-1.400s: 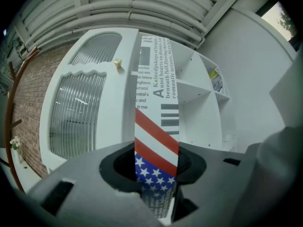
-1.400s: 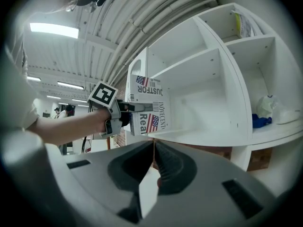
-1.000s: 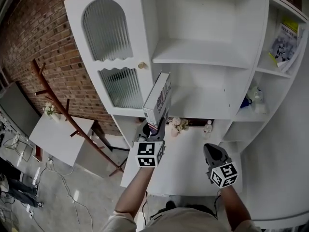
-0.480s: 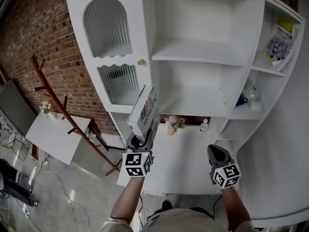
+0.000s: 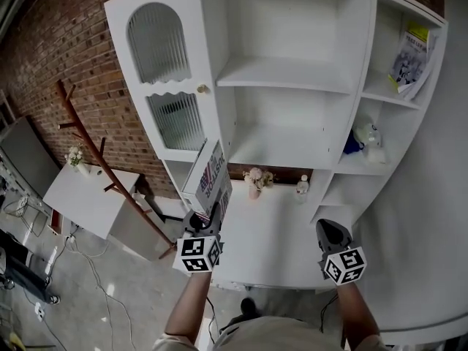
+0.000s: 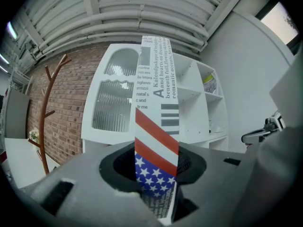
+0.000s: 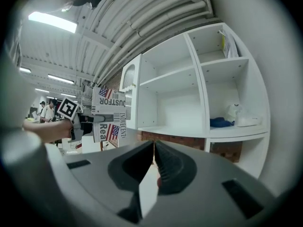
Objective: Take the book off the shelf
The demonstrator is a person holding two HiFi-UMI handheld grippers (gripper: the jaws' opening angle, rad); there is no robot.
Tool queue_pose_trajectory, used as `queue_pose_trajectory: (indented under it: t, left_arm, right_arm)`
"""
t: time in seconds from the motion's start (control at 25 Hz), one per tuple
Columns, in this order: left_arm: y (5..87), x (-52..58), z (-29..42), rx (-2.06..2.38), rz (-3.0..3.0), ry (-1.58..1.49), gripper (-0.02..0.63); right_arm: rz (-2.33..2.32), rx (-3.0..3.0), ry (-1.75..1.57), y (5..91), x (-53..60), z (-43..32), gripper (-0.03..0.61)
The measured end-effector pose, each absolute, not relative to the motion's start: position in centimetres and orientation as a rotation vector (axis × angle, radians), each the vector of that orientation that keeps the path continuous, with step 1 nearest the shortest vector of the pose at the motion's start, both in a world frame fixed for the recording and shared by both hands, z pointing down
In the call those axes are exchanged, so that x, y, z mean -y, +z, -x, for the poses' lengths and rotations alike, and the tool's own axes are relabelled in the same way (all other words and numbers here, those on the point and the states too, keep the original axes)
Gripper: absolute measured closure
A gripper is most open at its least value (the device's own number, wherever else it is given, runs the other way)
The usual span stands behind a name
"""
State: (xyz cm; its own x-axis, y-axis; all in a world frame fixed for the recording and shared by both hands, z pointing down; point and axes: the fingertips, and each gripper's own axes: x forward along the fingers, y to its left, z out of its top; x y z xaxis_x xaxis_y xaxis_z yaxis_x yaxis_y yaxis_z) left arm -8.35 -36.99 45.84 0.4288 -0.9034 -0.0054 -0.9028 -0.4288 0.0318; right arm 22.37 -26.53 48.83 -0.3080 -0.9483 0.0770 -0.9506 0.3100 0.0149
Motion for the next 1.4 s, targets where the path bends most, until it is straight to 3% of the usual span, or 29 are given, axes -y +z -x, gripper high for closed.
queue_pose_trajectory:
  t: [0.72, 1.4]
  left_arm:
    - [48.8, 25.0, 7.3, 1.762, -2.543, -0.023, 0.448]
    - [50.1, 23.5, 11.4, 1.719, -2.543, -0.002, 0.448]
  right_arm:
    - [-1.781, 2.493, 0.095, 51.4, 17.7, -27.0, 0.548]
    - [-1.867, 2.456, 0.095, 50.9, 17.4, -24.1, 0.548]
